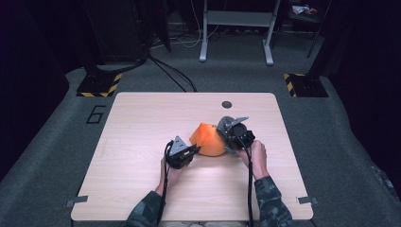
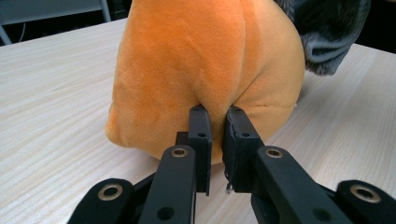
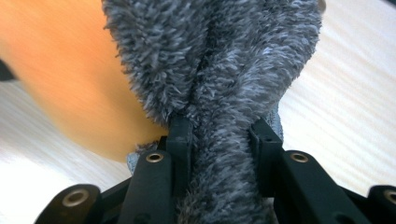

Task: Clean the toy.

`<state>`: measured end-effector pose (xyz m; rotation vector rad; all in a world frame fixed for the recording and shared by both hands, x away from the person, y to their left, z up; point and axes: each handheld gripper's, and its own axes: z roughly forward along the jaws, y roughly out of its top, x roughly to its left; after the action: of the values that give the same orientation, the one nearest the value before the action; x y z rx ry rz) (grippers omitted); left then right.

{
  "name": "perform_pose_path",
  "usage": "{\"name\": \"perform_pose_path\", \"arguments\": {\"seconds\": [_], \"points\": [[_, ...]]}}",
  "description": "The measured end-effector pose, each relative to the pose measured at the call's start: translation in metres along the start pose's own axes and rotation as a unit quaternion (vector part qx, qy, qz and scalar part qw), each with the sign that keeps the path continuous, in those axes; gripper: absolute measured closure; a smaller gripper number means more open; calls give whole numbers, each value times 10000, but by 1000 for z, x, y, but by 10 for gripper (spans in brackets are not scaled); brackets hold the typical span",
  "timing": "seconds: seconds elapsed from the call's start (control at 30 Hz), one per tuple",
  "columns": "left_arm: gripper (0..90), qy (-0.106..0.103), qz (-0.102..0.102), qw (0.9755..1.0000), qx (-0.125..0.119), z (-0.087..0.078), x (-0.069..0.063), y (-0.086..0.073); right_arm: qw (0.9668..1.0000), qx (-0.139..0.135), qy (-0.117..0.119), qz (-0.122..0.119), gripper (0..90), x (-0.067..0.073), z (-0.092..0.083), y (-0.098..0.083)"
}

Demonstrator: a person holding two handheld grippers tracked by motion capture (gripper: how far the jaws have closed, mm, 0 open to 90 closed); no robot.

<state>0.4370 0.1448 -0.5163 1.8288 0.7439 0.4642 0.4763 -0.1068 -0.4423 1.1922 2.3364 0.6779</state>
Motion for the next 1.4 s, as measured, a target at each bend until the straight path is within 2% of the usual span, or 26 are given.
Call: {"name": "perform_pose_path", "arguments": {"seconds": [0.1,0.2,0.4,0.5,0.63,0.7,0.83,0.87,0.93,1.03,1.1,1.2,1.27,1.3,1.4], "points": [[817,1,35,10000,1,0,0,0,9999,131,-12,100,671,-3,6,-4],[815,22,10,10000,-19,0,1,-1,9998,134,7,141,673,-6,6,-5],[812,64,40,10000,21,-2,3,-1,9997,-207,-89,79,672,-4,-11,3],[811,72,38,10000,9,-2,2,0,9990,-435,-43,-6,672,3,-24,13],[811,70,71,10000,-1,-2,3,0,9976,-652,120,-208,670,20,-35,27],[810,69,111,9999,-14,-3,2,0,9965,-714,125,-418,667,28,-37,34],[811,37,95,9999,-22,-2,1,-1,9952,-752,238,-574,665,40,-34,42],[811,42,95,9999,-13,-2,1,-1,9953,-686,244,-639,663,43,-32,43],[811,53,79,10000,-21,-2,2,-1,9960,-604,221,-619,663,46,-29,43],[811,57,110,9999,-14,-2,2,-1,9956,-631,160,-671,664,42,-26,42],[812,58,101,9999,-15,-2,2,-1,9968,-565,170,-540,663,39,-26,39],[812,73,94,9999,-32,-2,2,-1,9967,-576,139,-547,662,33,-25,36],[812,79,88,9999,-43,-2,2,-1,9981,-480,96,-381,663,30,-25,31],[812,81,93,9999,-42,-2,2,-1,9975,-517,96,-475,663,25,-23,29],[812,90,78,9999,-40,-2,2,-1,9985,-420,34,-339,663,20,-22,24]]}}
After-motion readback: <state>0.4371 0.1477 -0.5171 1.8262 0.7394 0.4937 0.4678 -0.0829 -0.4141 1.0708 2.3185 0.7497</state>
